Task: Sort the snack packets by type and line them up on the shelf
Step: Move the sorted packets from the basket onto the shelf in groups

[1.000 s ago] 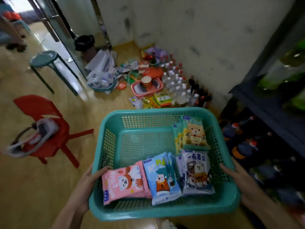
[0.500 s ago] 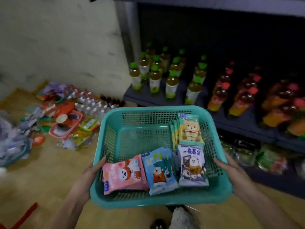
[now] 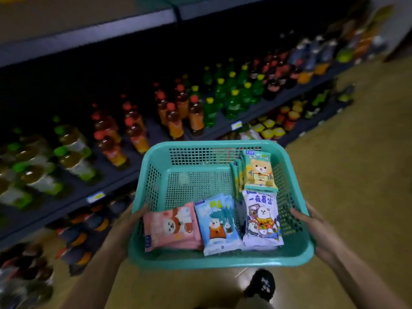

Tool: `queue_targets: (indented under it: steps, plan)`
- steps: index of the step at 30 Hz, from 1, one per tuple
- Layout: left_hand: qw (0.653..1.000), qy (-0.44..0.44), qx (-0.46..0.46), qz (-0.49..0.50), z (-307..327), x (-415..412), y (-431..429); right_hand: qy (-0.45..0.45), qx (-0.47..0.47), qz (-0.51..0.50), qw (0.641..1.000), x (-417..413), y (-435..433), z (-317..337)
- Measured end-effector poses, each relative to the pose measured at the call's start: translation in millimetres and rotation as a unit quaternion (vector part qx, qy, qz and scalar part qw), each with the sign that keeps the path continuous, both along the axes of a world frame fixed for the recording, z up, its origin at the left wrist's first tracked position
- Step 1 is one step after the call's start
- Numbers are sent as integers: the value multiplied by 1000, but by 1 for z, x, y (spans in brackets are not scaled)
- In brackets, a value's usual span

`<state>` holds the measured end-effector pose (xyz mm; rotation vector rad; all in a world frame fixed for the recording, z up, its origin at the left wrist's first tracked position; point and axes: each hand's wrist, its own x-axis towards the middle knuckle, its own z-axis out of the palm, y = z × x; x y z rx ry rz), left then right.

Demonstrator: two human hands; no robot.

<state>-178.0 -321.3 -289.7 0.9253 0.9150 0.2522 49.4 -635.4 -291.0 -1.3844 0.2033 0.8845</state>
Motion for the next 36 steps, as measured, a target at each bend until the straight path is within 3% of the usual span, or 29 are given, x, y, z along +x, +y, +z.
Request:
queue_targets:
  steps: [7, 17, 29, 36]
  plan:
    - [987, 14, -8, -160, -12, 196, -78, 15, -2, -169, 986, 89, -140, -13]
    - [949, 16, -37, -313, -22, 431, -188, 16, -26, -315, 949, 204, -271, -15]
    - [908, 25, 13, -417, -39, 702, -269, 13, -58, -390, 919, 396, -336, -24]
    - [905, 33, 33, -424, -38, 830, -313, 38, -67, -389, 918, 520, -381, -29]
